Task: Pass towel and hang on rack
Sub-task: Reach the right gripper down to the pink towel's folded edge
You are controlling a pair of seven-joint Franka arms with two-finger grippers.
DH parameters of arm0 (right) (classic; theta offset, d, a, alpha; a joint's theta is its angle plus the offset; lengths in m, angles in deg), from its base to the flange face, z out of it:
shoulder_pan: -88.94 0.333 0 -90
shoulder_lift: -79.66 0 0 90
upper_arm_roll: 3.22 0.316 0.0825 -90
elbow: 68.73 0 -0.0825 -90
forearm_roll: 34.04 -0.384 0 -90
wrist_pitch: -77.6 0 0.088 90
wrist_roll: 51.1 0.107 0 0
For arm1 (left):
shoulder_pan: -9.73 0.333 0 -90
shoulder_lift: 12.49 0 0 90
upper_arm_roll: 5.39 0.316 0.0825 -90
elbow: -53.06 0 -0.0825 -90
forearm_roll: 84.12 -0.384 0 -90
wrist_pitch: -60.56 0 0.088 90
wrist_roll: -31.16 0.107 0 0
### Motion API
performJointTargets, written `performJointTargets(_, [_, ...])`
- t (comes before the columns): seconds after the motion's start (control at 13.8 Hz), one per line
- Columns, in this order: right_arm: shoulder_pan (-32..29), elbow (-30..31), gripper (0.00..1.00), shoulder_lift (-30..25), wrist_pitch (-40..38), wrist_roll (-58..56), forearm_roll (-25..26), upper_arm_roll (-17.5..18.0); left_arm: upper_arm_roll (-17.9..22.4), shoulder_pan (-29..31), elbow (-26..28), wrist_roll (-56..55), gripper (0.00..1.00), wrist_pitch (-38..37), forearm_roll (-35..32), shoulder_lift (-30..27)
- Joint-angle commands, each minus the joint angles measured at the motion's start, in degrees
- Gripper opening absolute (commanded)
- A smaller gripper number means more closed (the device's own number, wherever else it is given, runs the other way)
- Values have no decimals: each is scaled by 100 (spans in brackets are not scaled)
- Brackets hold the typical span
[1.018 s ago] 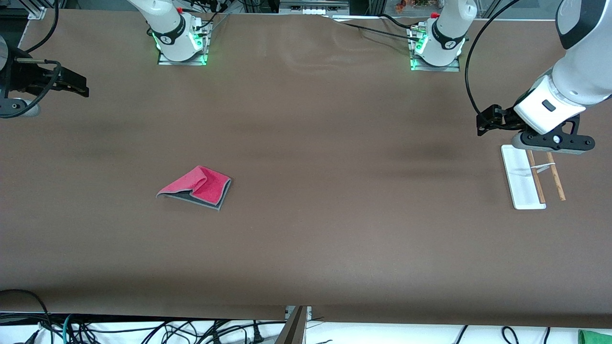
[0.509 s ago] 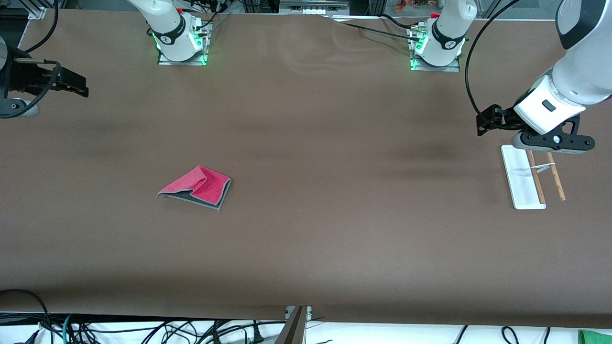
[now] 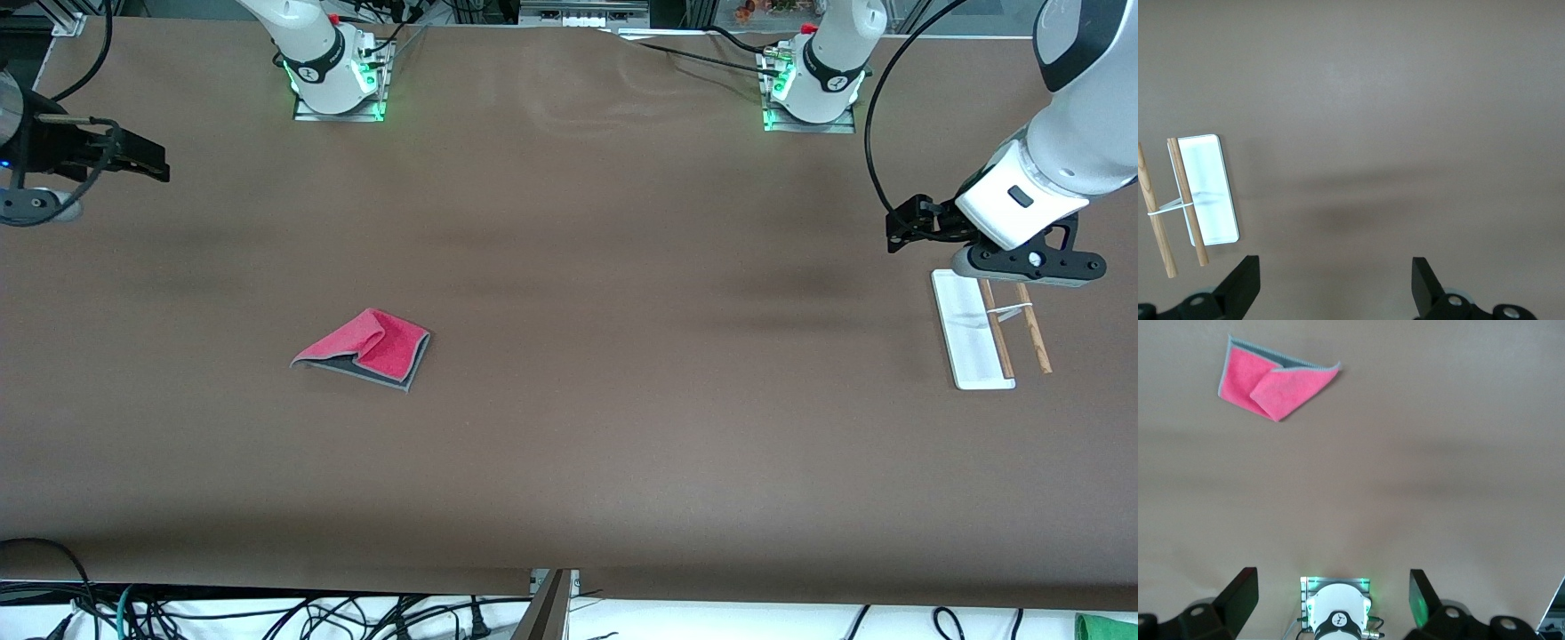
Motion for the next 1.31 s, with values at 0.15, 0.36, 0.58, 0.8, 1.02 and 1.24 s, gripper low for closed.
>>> performJointTargets(0.15, [-62,663,100,159,618,-51,-139,71,10,4,-125,62,100,-126,106,39])
performJointTargets(0.36, [-53,884,100,675,1278,-1424,-130,71,10,4,-125,62,100,-126,97,39])
performJointTargets(0.58, [-36,1261,100,1028,2218,-2650,-104,71,10,4,-125,62,100,-126,97,39])
performJointTargets(0.8, [-27,1342,100,1450,2729,-3879,-60,71,10,4,-125,62,100,-126,97,39])
performJointTargets(1.02, [-27,1552,100,1731,3238,-4996,-42,71,10,4,-125,62,100,-126,97,39])
performJointTargets(1.24, [-36,1570,100,2162,3993,-6357,-42,62,10,4,-125,62,100,-126,97,39])
